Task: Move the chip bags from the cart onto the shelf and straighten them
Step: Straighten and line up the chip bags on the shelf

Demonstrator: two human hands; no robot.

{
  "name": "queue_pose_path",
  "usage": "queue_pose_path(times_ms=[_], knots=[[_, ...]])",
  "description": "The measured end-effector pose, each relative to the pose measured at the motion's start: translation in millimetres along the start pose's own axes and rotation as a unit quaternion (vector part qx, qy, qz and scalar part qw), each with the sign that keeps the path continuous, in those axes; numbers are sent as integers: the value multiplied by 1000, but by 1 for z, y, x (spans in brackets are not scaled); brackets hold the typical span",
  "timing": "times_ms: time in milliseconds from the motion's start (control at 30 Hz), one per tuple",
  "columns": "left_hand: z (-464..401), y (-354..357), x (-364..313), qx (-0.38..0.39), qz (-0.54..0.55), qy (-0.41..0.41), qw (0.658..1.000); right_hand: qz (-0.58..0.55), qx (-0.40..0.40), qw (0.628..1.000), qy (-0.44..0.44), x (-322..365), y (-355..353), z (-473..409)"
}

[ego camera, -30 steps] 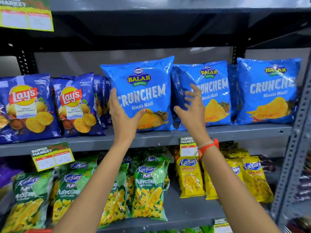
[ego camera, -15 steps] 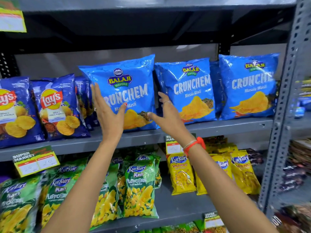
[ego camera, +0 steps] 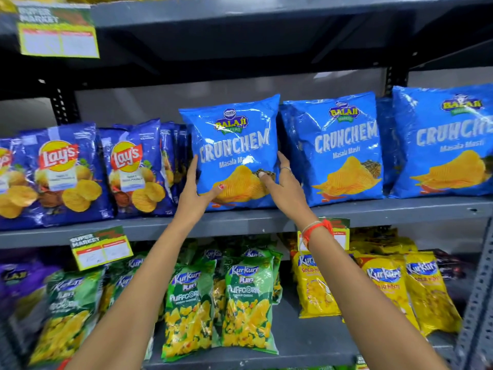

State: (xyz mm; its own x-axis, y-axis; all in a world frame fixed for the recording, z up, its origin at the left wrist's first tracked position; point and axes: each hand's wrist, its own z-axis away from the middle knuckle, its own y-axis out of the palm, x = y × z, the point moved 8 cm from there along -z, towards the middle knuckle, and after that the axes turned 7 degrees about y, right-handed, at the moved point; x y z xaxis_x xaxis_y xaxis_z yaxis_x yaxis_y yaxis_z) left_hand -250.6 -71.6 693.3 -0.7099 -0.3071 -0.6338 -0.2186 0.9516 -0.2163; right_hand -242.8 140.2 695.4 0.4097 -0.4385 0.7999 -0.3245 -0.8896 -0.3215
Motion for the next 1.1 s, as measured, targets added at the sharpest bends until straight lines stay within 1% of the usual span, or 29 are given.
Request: queue_pose_path(times_ms=[200,300,367,433,500,533,567,600,667,700,767,833,900,967,1000,1067,1100], knots=[[3,5,0,10,23,8,1000,4,-1,1000,3,-4,3,-1],[6,1,-9,-15,20,11,1000,-10,5,1000,-4,-1,1,0],[12,-5,-17,-73,4,17,997,-34,-21,999,-23,6,-9,3],[24,-11,-33,-170,-20,40,984,-61,-83,993,-48,15,-31,8],[38,-8,-62,-258,-44,115,958,-102,-161,979,-71,21,-62,14],[43,0,-77,-281,-50,162,945,-118,-200,969,-81,22,-79,16],[46,12,-92,-284,-46,204,936,-125,-235,960,-86,21,-96,19],[47,28,-105,-268,-36,236,934,-125,-261,953,-85,18,-112,19],[44,68,-124,-196,-10,252,947,-104,-295,948,-64,6,-138,18],[41,90,-128,-148,2,241,959,-86,-306,947,-47,-3,-150,16],[34,132,-125,-58,6,190,980,-32,-311,950,-6,-22,-169,10],[24,163,-112,-7,-15,119,993,18,-280,959,40,-41,-180,3],[11,184,-92,29,-30,27,999,50,-224,970,78,-60,-184,-5],[0,199,-68,76,-28,-68,994,70,-175,976,106,-78,-188,-12],[-2,205,-59,104,-34,-101,989,67,-153,979,120,-87,-190,-16],[-6,213,-46,143,-57,-123,980,44,-106,983,144,-102,-192,-22],[-8,215,-43,147,-67,-123,979,34,-85,984,152,-107,-191,-23]])
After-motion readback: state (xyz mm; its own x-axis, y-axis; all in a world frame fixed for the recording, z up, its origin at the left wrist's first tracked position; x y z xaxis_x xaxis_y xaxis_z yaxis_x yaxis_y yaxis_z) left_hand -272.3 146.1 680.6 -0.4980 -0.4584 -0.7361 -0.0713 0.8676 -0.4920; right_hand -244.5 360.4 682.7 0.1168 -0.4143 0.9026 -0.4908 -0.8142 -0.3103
